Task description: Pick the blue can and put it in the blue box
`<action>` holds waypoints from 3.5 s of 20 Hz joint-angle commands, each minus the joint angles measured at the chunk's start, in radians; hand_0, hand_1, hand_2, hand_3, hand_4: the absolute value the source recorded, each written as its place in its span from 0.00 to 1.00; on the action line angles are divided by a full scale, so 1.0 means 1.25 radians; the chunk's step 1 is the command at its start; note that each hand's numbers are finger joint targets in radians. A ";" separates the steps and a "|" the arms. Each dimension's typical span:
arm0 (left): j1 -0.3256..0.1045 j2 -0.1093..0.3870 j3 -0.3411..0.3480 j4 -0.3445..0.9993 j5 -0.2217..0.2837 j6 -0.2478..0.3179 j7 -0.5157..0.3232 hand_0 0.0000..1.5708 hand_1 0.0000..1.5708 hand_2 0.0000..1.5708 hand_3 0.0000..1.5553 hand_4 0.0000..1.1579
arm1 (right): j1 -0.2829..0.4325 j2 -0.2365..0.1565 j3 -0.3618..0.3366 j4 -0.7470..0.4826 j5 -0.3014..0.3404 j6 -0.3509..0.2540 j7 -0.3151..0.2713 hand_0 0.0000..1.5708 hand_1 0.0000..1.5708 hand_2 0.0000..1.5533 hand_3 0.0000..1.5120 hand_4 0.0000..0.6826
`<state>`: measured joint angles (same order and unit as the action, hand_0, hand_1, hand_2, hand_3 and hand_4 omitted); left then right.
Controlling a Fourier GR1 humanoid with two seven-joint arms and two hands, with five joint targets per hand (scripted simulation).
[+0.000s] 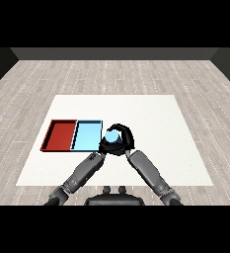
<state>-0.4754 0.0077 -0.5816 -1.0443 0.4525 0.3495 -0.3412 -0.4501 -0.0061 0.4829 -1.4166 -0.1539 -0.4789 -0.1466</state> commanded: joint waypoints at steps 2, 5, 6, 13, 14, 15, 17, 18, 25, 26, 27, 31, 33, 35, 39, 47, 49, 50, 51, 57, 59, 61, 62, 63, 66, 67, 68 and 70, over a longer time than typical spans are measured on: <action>-0.045 -0.006 -0.058 0.023 0.118 0.123 -0.021 0.28 0.28 0.40 0.32 0.49 | -0.022 0.005 0.005 0.005 -0.056 -0.003 -0.004 0.94 0.94 0.94 0.92 0.89; -0.040 -0.006 -0.034 0.056 0.200 0.037 -0.116 1.00 1.00 0.97 0.85 0.58 | 0.008 0.004 0.046 -0.007 -0.082 -0.027 -0.056 0.93 0.93 0.93 0.92 0.91; -0.022 -0.005 -0.003 0.060 0.189 0.006 -0.119 1.00 1.00 1.00 0.95 0.65 | -0.032 0.004 0.018 -0.004 -0.095 -0.041 -0.018 0.93 0.93 0.93 0.92 0.92; -0.034 -0.006 -0.066 0.142 0.237 0.022 -0.253 1.00 1.00 1.00 0.97 0.89 | 0.026 0.005 0.063 0.004 -0.104 -0.052 -0.091 0.90 0.90 0.93 0.92 0.88; -0.023 -0.006 -0.066 0.038 0.214 0.046 -0.191 1.00 1.00 1.00 0.97 0.93 | 0.025 0.005 0.070 -0.030 -0.097 -0.042 -0.050 0.90 0.90 0.93 0.92 0.86; -0.047 -0.006 -0.079 0.100 0.252 0.047 -0.260 1.00 1.00 1.00 0.97 0.95 | 0.021 0.005 0.018 -0.029 -0.099 0.002 -0.033 0.88 0.88 0.91 0.91 0.77; -0.043 -0.006 -0.007 0.102 0.176 0.019 -0.239 1.00 1.00 1.00 0.99 0.91 | 0.027 0.000 -0.017 -0.029 -0.132 0.058 -0.043 0.74 0.74 0.80 0.73 0.58; -0.038 -0.006 -0.030 0.053 0.197 0.072 -0.210 1.00 1.00 1.00 0.99 0.90 | 0.003 0.005 0.029 0.020 -0.067 0.026 -0.020 0.52 0.52 0.60 0.41 0.05; -0.041 -0.006 -0.019 0.092 0.186 0.026 -0.253 1.00 1.00 1.00 0.99 0.97 | 0.001 0.005 -0.023 0.012 -0.038 0.086 -0.004 0.00 0.00 0.00 0.00 0.00; 0.040 0.015 -0.008 0.003 0.139 0.027 -0.215 1.00 1.00 1.00 0.98 0.98 | -0.007 0.005 0.009 0.001 -0.026 0.054 0.049 0.00 0.00 0.00 0.00 0.00; -0.088 -0.006 0.010 0.104 0.198 0.032 -0.214 1.00 1.00 1.00 0.98 0.98 | 0.054 0.004 0.006 -0.037 -0.003 0.060 0.032 0.00 0.00 0.00 0.00 0.00; -0.051 -0.006 0.030 0.151 0.161 0.009 -0.247 1.00 1.00 1.00 0.98 0.98 | 0.028 0.004 -0.001 -0.066 -0.024 0.010 0.045 0.00 0.00 0.00 0.00 0.00; 0.018 0.013 0.025 0.046 0.113 0.052 -0.199 1.00 1.00 1.00 0.98 0.99 | 0.025 -0.020 -0.120 -0.057 -0.068 0.134 0.018 0.00 0.00 0.00 0.00 0.00; 0.002 0.009 0.051 0.078 0.100 0.025 -0.220 1.00 1.00 1.00 0.99 0.99 | 0.135 -0.036 -0.088 -0.141 -0.057 0.141 -0.023 0.00 0.00 0.00 0.00 0.00; -0.040 0.050 0.071 0.073 0.098 0.058 -0.187 1.00 1.00 1.00 0.99 0.99 | 0.127 -0.034 -0.183 -0.191 -0.136 0.151 -0.033 0.00 0.00 0.00 0.00 0.00; -0.096 0.155 0.139 0.114 0.051 0.099 -0.115 1.00 1.00 1.00 0.98 1.00 | 0.258 -0.082 -0.302 -0.199 -0.232 0.231 -0.108 0.00 0.00 0.00 0.00 0.00; -0.071 0.201 0.142 0.129 0.040 0.075 -0.095 1.00 1.00 1.00 0.98 0.99 | 0.301 -0.070 -0.293 -0.196 -0.231 0.252 -0.147 0.00 0.00 0.00 0.00 0.00; -0.102 0.244 0.157 0.142 0.045 0.054 -0.048 1.00 1.00 1.00 0.97 0.99 | 0.267 -0.067 -0.300 -0.201 -0.234 0.228 -0.110 0.00 0.00 0.00 0.00 0.00; -0.110 0.210 0.154 0.199 0.018 0.094 -0.077 1.00 1.00 1.00 0.97 0.99 | 0.287 -0.072 -0.314 -0.200 -0.231 0.227 -0.127 0.00 0.00 0.00 0.00 0.00; -0.203 0.243 0.104 0.322 -0.065 0.150 0.115 1.00 1.00 1.00 0.95 0.89 | 0.276 -0.069 -0.327 -0.150 -0.244 0.253 -0.134 0.00 0.00 0.00 0.00 0.00; -0.212 0.256 0.099 0.421 -0.080 0.125 0.130 1.00 1.00 0.98 0.93 0.86 | 0.295 -0.069 -0.317 -0.146 -0.245 0.272 -0.143 0.00 0.00 0.00 0.00 0.00; -0.231 0.196 0.081 0.504 -0.108 0.172 0.157 0.95 0.95 0.89 0.76 0.84 | 0.265 -0.036 -0.295 -0.138 -0.215 0.226 -0.142 0.00 0.00 0.00 0.00 0.00; -0.249 0.188 0.072 0.522 -0.110 0.167 0.222 0.92 0.92 0.86 0.76 0.81 | 0.241 -0.060 -0.332 -0.123 -0.245 0.243 -0.121 0.00 0.00 0.00 0.00 0.00; -0.249 0.202 0.074 0.572 -0.116 0.145 0.216 0.57 0.57 0.53 0.54 0.80 | 0.257 -0.061 -0.338 -0.138 -0.250 0.243 -0.124 0.00 0.00 0.00 0.00 0.00; -0.248 0.171 0.056 0.657 -0.132 0.122 0.284 0.61 0.61 0.54 0.29 0.76 | 0.242 -0.060 -0.355 -0.113 -0.259 0.249 -0.133 0.00 0.00 0.00 0.00 0.00; -0.248 0.148 0.070 0.696 -0.127 0.123 0.261 0.41 0.41 0.37 0.15 0.79 | 0.272 -0.047 -0.329 -0.123 -0.250 0.252 -0.137 0.00 0.00 0.00 0.00 0.00; -0.249 0.133 0.081 0.721 -0.129 0.132 0.237 0.42 0.42 0.37 0.05 0.79 | 0.266 -0.043 -0.337 -0.075 -0.246 0.271 -0.172 0.00 0.00 0.00 0.00 0.00; -0.290 0.127 0.110 0.764 -0.113 0.145 0.289 0.57 0.57 0.52 0.37 0.73 | 0.245 -0.066 -0.356 -0.091 -0.251 0.262 -0.141 0.00 0.00 0.00 0.00 0.00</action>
<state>-0.7943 0.2002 -0.4745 -0.2051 0.3065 0.5192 -0.0371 -0.1272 -0.0772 0.0554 -1.5500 -0.4644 -0.1570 -0.3291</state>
